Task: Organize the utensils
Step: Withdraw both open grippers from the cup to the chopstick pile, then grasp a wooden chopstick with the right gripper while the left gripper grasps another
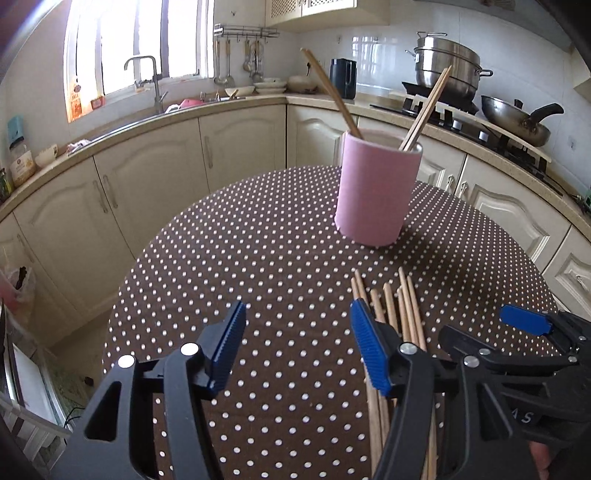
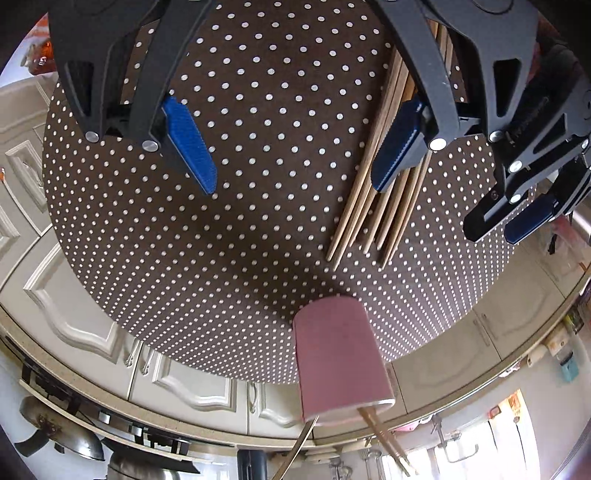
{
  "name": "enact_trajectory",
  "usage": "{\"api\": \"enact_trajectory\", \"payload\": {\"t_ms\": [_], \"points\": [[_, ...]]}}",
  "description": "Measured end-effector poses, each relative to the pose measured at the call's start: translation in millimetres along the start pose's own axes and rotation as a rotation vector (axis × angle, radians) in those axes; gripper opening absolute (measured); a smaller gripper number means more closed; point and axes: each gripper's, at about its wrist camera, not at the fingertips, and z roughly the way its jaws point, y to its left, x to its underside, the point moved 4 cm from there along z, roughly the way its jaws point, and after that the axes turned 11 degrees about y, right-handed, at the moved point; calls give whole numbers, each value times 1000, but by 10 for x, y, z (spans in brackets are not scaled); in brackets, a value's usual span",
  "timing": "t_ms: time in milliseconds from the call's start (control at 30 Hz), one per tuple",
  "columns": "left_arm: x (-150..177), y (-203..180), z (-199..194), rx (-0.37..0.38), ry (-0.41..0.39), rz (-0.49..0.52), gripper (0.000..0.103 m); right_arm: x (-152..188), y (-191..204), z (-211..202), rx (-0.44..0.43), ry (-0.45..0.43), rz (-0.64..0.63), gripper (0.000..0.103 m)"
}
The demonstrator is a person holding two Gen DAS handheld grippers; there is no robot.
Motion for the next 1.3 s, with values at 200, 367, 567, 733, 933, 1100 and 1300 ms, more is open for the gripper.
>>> {"api": "enact_trajectory", "payload": {"t_ms": [200, 367, 567, 733, 933, 1100, 1300], "points": [[88, 77, 52, 23, 28, -7, 59, 28, 77, 106, 14, 33, -15, 84], [104, 83, 53, 29, 36, -3, 60, 18, 100, 181, 26, 50, -15, 84], [141, 95, 75, 40, 53, -2, 63, -5, 92, 185, 69, 45, -7, 87], [146, 104, 113, 52, 68, -11, 63, 3, 93, 186, 56, 60, 20, 87], [152, 110, 139, 56, 79, -21, 65, -10, 103, 180, 43, 54, 2, 78], [158, 127, 153, 57, 84, -26, 65, 13, 201, 182, 74, 59, -36, 64], [174, 150, 167, 59, 93, -37, 65, 73, 350, 134, 48, 47, -108, 16]]}}
